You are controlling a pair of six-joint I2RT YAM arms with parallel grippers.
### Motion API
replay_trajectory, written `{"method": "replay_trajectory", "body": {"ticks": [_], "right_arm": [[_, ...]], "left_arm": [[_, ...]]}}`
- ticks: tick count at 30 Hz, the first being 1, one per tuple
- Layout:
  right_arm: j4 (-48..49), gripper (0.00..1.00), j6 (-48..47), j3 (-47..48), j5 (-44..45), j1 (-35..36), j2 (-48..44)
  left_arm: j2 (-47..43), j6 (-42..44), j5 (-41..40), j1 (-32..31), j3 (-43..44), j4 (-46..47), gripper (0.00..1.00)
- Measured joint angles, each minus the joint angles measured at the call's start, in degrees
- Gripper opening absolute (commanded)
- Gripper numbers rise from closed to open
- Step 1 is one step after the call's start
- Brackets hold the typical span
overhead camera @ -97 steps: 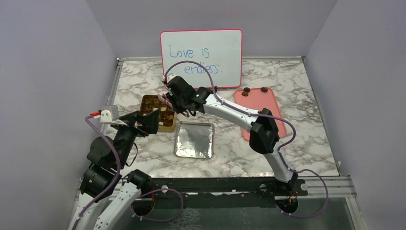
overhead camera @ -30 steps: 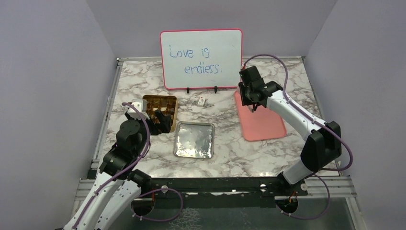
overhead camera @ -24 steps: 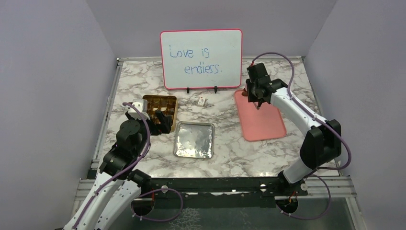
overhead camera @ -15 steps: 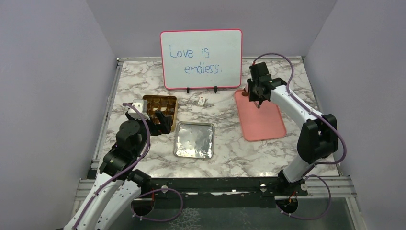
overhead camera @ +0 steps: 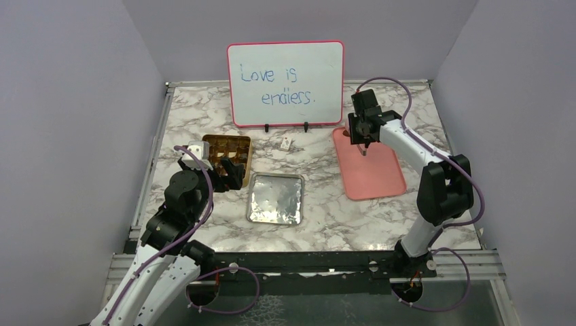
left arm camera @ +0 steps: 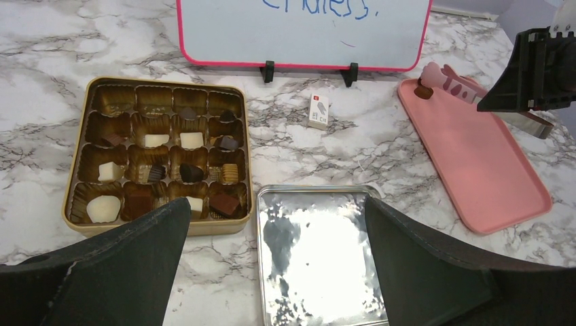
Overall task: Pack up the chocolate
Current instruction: Pick up the fake chocolate from the plate.
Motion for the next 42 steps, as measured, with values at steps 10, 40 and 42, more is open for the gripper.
{"method": "replay_trajectory", "body": {"ticks": [10, 40, 42], "right_arm": [[0.7, 0.41, 0.0, 0.1, 0.0, -0.6, 0.9], [-0.7, 0.3, 0.8, 2.0, -1.5, -1.5, 3.0], [-0.8, 0.3, 0.8, 2.1, -1.5, -1.5, 3.0]], "left_arm": [[0.0, 0.0, 0.0, 0.0, 0.0, 0.0, 0.99], [-0.2, 0.0, 0.0, 0.0, -0.1, 0.0, 0.99], [-0.6, 0.0, 0.0, 0.0, -0.2, 0.0, 0.99]]}}
